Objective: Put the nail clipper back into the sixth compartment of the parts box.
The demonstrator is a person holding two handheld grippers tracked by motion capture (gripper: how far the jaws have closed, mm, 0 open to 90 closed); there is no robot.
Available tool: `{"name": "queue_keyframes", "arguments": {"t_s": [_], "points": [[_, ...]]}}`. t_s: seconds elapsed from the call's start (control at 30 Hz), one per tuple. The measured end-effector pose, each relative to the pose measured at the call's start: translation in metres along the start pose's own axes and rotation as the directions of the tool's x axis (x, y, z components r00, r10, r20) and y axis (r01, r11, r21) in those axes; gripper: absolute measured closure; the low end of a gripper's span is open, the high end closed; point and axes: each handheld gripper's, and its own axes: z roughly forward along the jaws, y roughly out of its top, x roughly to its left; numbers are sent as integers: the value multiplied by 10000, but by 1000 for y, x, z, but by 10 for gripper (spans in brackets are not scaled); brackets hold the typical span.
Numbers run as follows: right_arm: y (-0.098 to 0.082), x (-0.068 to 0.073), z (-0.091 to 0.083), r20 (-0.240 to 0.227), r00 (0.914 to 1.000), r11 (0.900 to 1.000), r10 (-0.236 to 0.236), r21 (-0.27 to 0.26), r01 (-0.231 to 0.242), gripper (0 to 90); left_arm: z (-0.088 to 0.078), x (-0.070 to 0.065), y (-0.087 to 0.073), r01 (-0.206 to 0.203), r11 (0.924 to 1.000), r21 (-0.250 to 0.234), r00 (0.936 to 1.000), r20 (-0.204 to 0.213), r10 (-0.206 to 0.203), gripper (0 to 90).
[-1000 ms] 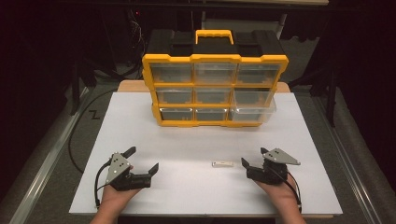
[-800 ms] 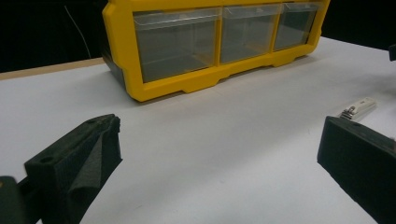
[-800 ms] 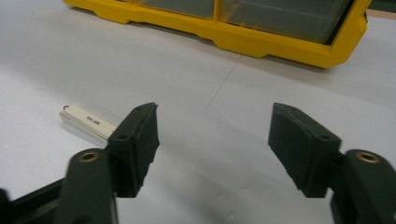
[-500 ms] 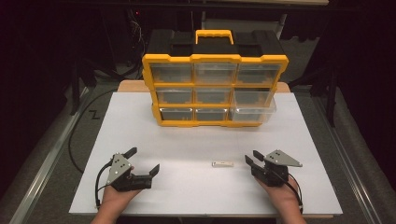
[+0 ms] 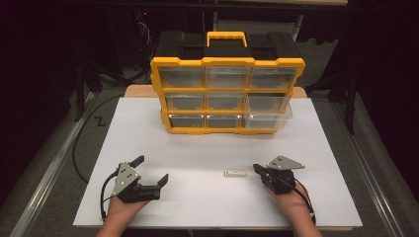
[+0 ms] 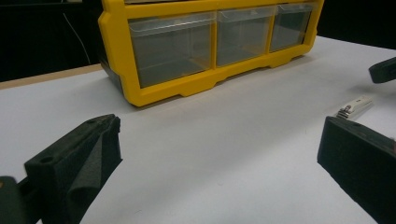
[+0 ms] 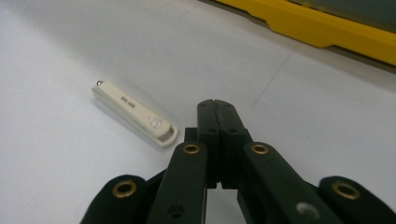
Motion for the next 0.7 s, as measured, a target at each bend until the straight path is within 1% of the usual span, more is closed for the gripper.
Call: {"name": "queue_keyframes", "arguments": {"t_s": [0.03, 0.13, 0.2, 0.27, 0.37, 0.5, 0.57, 0.63, 0.7], "points": [[2, 0, 4, -81, 10000, 9999, 47, 110, -46, 900, 0, 0, 0, 12, 10000, -10, 10000, -10, -12, 3], [7, 6, 15, -155, 9994, 9983, -324, 478, 331, 900, -1, 1, 0, 14, 10000, -37, 10000, -31, -14, 3], [9, 8, 19, -333, 9984, 9971, -449, 599, 468, 900, -2, 2, 0, 30, 10000, -30, 10000, -44, -30, 3], [11, 9, 22, -342, 9978, 9960, -563, 682, 586, 900, -2, 2, 0, 21, 10000, -12, 10000, -34, -21, 3], [14, 10, 25, -312, 9980, 9958, -548, 721, 570, 900, -2, 0, 0, -78, 10000, 22, 10000, 3, 78, 3], [14, 10, 28, -416, 9980, 9952, -471, 840, 505, 900, -3, 0, 0, -36, 10000, -4, 10000, -7, 36, 3], [14, 9, 28, -444, 9976, 9943, -530, 897, 569, 900, -3, 0, 0, -53, 10000, 9, 10000, 11, 53, 3], [13, 9, 28, -498, 9977, 9935, -469, 1017, 517, 900, -4, -1, 0, -65, 10000, 26, 10000, 19, 65, 3], [13, 10, 28, -533, 9978, 9938, -404, 1011, 456, 900, -4, -1, 0, -51, 10000, 15, 10000, 15, 51, 3]]}}
